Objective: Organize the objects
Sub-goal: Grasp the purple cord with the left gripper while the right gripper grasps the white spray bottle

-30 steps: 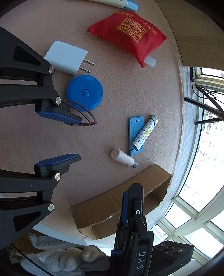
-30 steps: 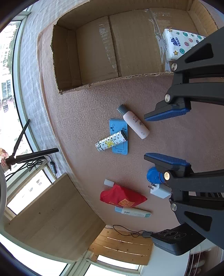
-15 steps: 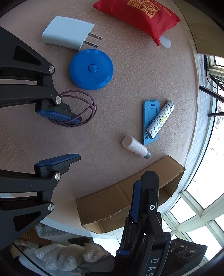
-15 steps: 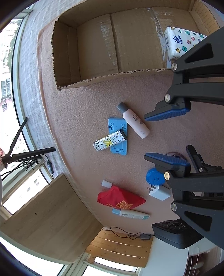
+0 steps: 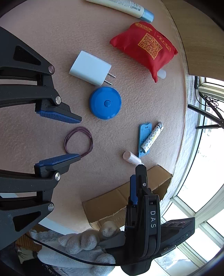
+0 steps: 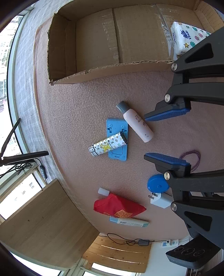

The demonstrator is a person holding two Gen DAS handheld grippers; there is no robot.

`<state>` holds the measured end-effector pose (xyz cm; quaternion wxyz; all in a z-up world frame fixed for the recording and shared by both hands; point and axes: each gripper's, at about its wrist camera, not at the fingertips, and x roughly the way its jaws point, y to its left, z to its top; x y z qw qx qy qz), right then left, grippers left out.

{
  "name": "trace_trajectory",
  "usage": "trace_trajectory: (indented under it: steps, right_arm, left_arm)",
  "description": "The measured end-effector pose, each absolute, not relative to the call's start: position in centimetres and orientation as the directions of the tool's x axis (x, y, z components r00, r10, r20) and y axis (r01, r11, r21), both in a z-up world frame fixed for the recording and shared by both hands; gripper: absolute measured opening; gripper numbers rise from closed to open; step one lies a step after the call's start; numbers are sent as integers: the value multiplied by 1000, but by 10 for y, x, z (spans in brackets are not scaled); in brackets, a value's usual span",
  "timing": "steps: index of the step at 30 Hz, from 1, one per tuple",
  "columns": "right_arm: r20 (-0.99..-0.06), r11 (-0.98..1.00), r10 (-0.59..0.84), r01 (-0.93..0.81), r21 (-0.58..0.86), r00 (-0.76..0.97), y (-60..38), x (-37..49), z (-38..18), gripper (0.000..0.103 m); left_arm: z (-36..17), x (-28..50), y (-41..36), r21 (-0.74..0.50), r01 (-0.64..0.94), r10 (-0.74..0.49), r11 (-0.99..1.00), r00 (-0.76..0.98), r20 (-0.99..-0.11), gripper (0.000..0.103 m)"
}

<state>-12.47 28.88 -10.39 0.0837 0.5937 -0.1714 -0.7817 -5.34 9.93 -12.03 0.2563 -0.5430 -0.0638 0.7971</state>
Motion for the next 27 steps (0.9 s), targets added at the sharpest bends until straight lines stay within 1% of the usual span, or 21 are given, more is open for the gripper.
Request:
trace_trajectory:
  steps: [9, 15, 20, 22, 26, 27]
  right_arm:
    - [-932, -935, -280, -153, 319, -228, 287, -140, -128, 35]
    - [-945, -939, -244, -190, 286, -216, 287, -148, -135, 35]
    - [-954, -956, -201, -169, 240, -221, 282, -149, -137, 35]
    - [-956, -962, -192, -150, 228, -222, 280, -146, -136, 33]
    - [-957, -969, -198, -105, 224, -214, 277, -134, -136, 24]
    - [-956, -969, -203, -95, 227, -211, 276, -130, -136, 23]
  left_arm:
    - [-136, -71, 125, -293, -390, 416, -873, -282, -865, 39]
    - [-142, -80, 128, -269, -401, 399, -876, -287, -871, 39]
    - [-143, -81, 123, -286, -394, 411, -874, -281, -867, 39]
    - [-142, -81, 121, -294, -399, 419, -869, -275, -865, 39]
    - [-144, -78, 123, -284, -410, 412, -866, -266, -872, 39]
    - [-145, -78, 125, -282, -414, 409, -866, -262, -874, 39]
